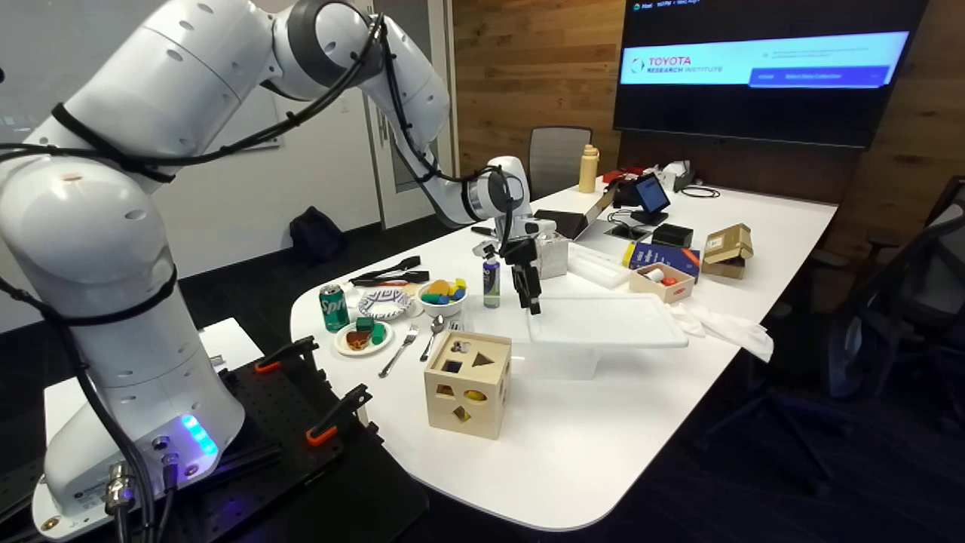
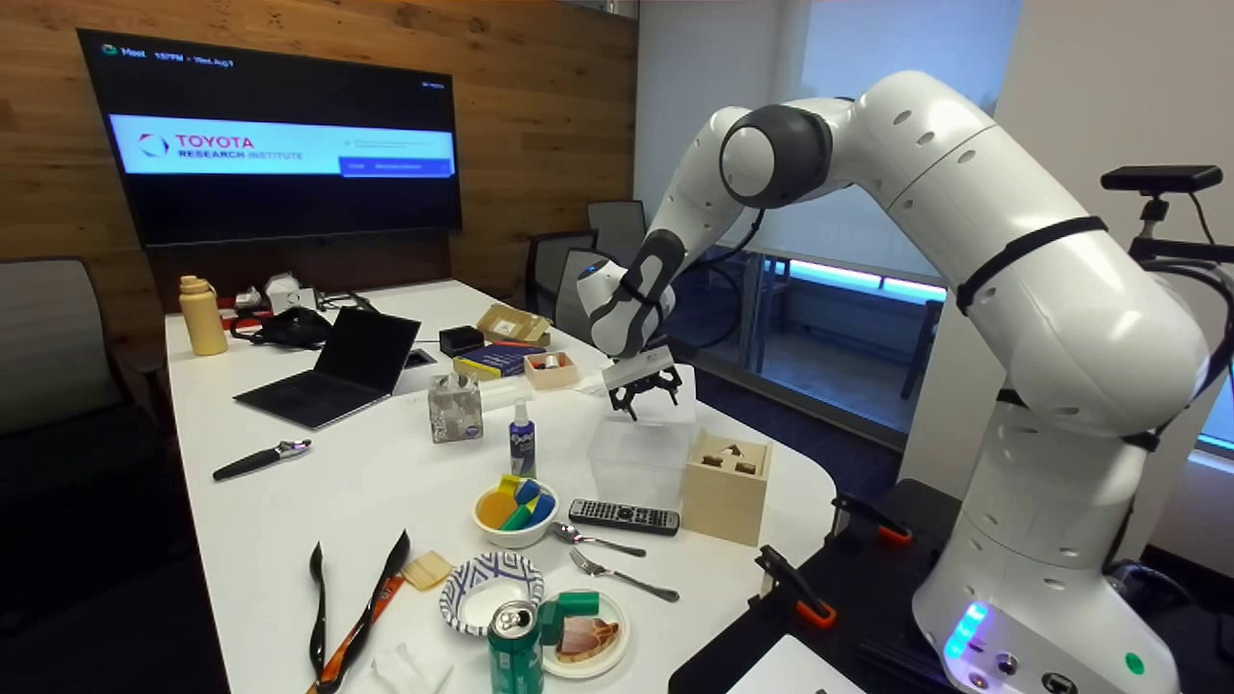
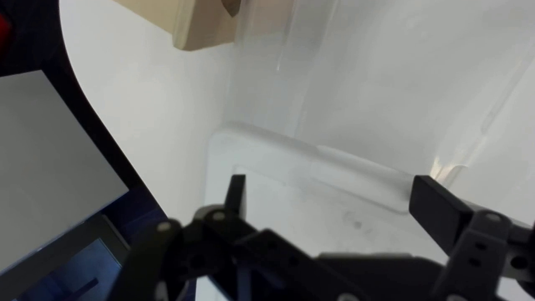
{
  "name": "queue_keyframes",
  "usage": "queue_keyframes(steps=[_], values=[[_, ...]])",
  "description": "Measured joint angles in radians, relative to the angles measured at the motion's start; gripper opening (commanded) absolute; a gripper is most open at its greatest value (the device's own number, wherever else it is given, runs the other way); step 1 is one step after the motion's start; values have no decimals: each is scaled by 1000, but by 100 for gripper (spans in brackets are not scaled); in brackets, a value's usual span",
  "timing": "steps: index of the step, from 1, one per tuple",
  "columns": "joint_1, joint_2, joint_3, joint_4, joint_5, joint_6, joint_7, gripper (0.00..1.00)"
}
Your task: Remove the white lid from the clear container.
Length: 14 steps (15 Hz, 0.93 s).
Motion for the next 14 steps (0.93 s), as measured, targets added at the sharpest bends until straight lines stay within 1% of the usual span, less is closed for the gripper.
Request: queue_keyframes(steps=[4,14], values=[[-4,14,-3,18,20,-1,-19,100],[0,20,-26,35,21,-1,-19,100]])
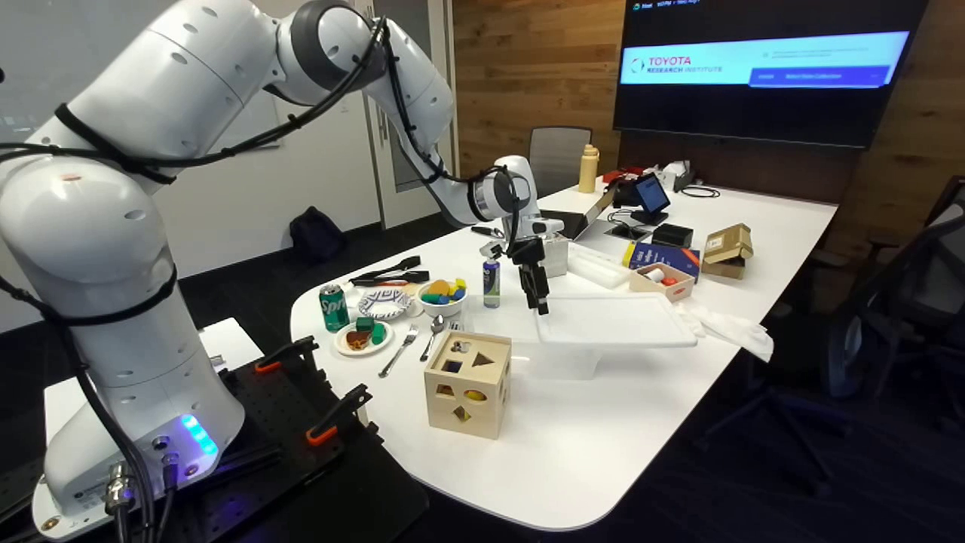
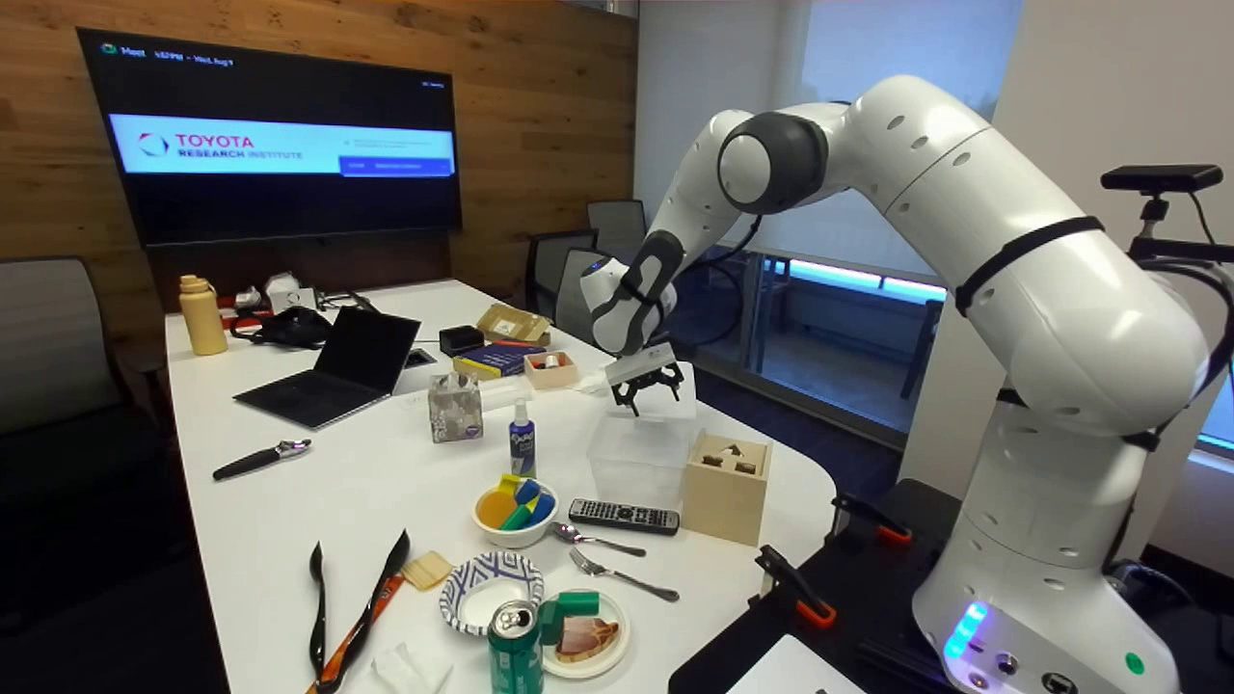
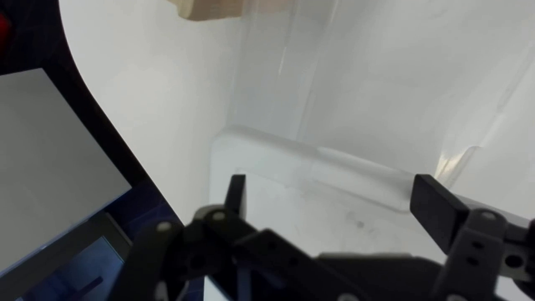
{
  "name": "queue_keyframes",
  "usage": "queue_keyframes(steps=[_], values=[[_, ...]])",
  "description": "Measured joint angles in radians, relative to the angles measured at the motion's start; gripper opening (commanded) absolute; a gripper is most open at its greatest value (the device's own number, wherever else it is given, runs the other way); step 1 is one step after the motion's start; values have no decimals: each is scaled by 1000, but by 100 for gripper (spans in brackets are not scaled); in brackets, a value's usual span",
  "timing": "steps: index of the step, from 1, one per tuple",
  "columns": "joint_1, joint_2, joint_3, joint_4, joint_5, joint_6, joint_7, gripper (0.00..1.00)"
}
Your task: Remove the white lid from the clear container.
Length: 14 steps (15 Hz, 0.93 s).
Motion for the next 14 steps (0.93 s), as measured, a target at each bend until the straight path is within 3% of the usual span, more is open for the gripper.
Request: queue_keyframes(steps=[7,14], values=[[22,-17,1,-25,0,39,-21,100],[114,-259,25,-286,0,40,-22,100]])
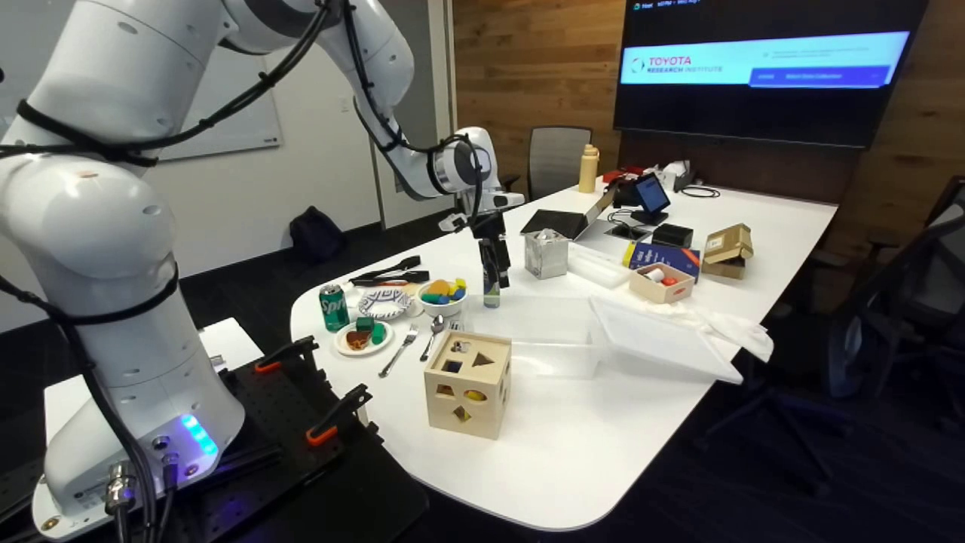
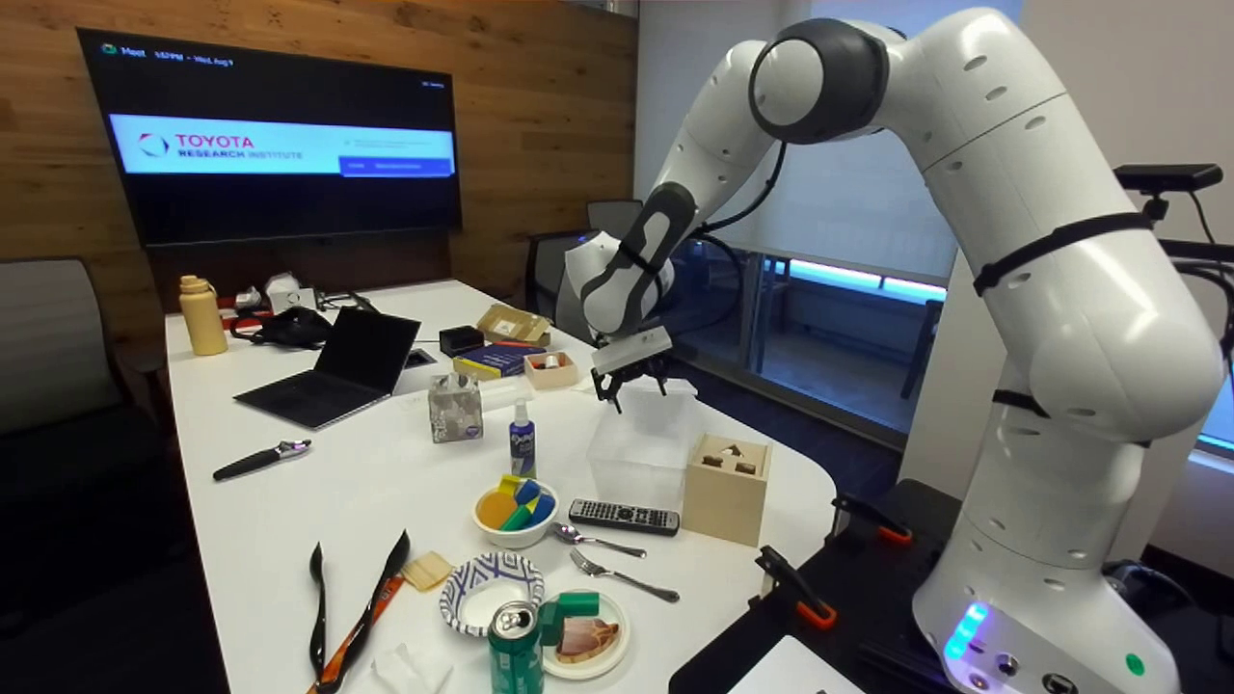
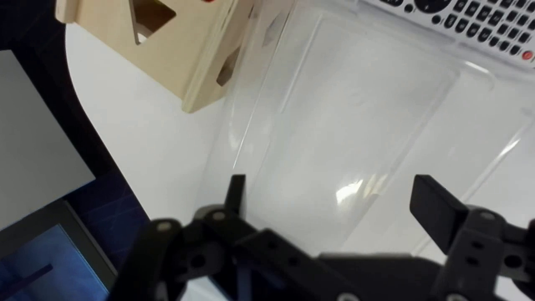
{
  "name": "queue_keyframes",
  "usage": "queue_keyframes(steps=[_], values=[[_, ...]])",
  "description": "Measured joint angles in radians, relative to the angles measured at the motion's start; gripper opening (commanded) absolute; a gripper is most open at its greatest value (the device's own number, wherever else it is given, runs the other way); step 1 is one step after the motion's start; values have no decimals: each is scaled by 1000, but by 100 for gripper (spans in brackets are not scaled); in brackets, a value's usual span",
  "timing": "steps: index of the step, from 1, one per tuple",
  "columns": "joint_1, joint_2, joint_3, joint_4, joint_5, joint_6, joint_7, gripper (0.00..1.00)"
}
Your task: Remove the white lid from the clear container.
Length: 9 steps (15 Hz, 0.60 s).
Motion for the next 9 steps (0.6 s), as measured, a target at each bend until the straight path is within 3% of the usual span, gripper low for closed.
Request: queue_keyframes(steps=[5,9], values=[[23,-207,58,-180,0,-1,1,100],[23,-298,92,-253,0,-1,1,100]])
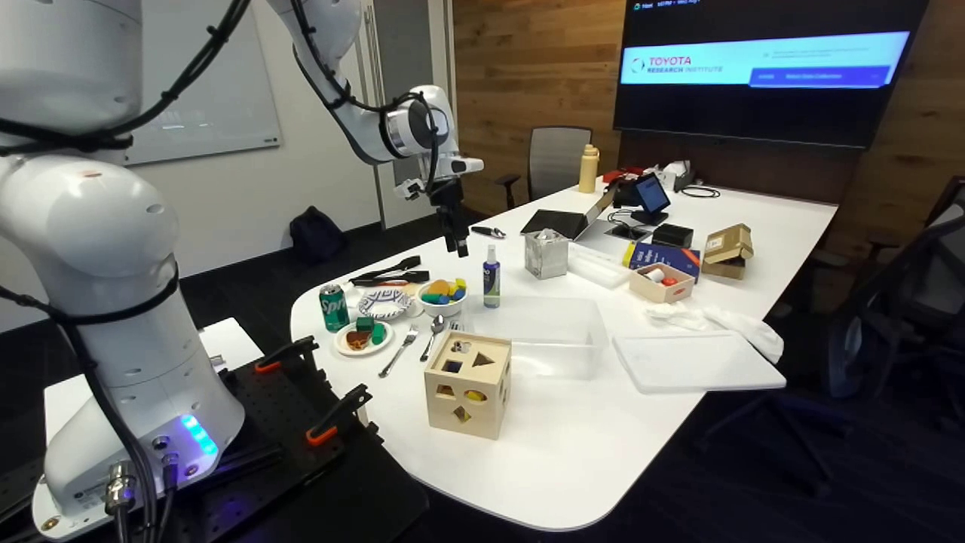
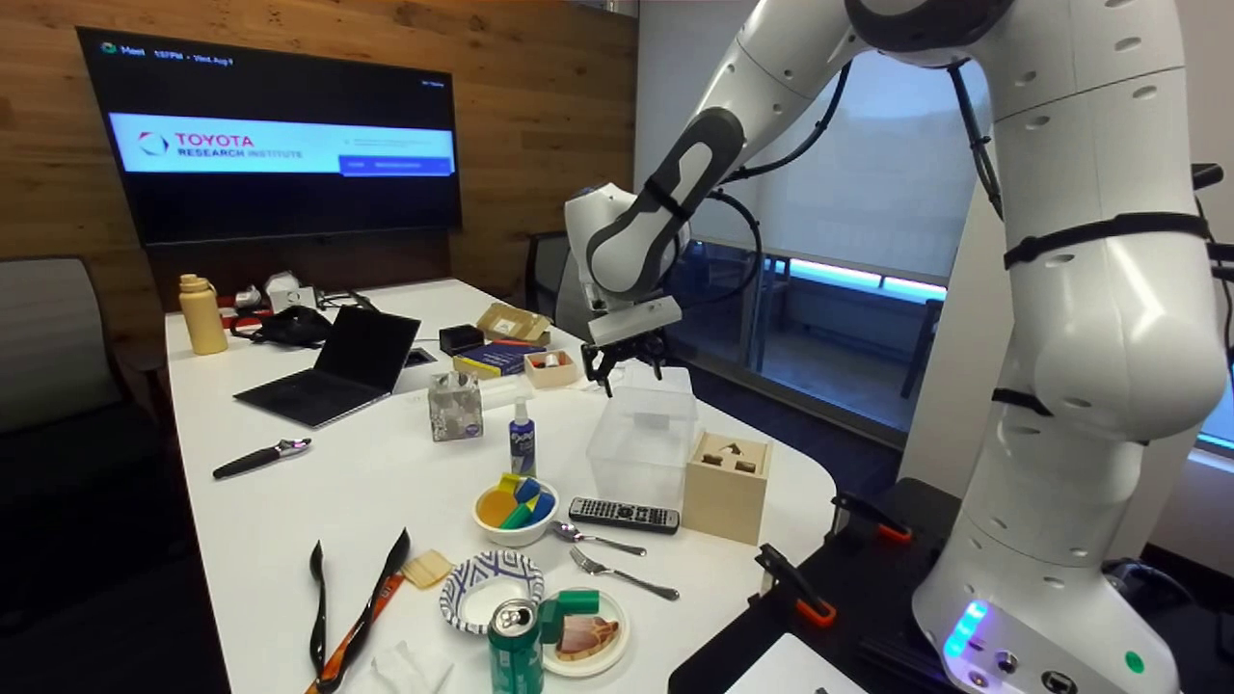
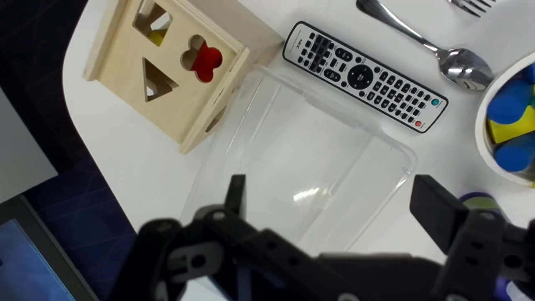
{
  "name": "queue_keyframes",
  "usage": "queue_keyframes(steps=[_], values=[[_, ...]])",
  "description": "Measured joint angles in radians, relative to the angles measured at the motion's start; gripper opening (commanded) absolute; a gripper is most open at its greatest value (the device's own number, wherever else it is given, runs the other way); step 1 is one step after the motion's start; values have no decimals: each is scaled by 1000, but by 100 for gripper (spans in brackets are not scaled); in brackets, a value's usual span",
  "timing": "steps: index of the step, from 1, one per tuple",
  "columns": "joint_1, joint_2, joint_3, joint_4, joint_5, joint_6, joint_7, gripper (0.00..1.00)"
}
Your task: Remove the white lid from the clear container.
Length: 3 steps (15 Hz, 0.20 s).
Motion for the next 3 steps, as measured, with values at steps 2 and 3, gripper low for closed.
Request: queue_keyframes(steps=[2,3], values=[[0,-21,12,-18,0,0,0,100],[-1,-28,17,-25,0,0,0,100]])
